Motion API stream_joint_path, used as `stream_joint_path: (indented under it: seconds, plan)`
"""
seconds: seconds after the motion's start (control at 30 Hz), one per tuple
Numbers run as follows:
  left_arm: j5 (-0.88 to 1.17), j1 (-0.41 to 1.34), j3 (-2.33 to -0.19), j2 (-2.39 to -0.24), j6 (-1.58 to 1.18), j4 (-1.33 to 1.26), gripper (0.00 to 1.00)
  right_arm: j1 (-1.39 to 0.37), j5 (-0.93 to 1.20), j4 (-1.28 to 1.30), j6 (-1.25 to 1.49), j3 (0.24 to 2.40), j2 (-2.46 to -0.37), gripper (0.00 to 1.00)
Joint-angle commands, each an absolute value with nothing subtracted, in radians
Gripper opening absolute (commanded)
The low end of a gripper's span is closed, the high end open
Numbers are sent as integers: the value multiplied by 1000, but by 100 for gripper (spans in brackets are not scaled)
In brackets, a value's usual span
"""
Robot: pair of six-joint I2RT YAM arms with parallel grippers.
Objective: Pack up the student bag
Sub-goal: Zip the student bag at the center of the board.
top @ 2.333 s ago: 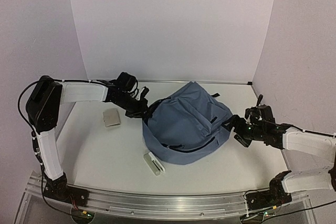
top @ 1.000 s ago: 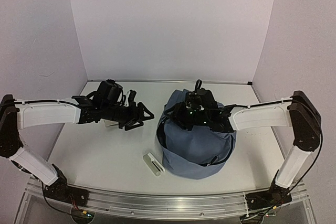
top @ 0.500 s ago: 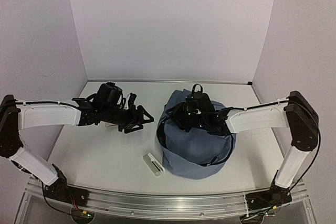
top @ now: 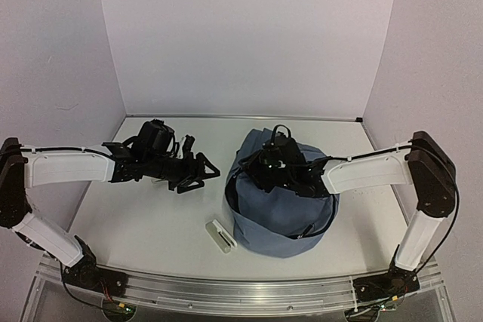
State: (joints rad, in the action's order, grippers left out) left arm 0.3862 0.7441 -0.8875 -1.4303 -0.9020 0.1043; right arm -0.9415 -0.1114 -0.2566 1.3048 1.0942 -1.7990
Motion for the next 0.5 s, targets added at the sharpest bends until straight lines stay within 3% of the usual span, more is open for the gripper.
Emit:
stream_joint_path:
  seconds: [0.0,0.3,0.47]
  plan:
    - [374,738,-888,-1397,-907,85,72,-952,-148,-232,1314,1141,-1833,38]
    - [363,738,-888,-1382,-905,100,72,-952,-154,-232,1317,1175,-1886,35]
    - [355,738,-887,-1380,-902,103,72,-951,-184,-232,1320,1177,-1898,15]
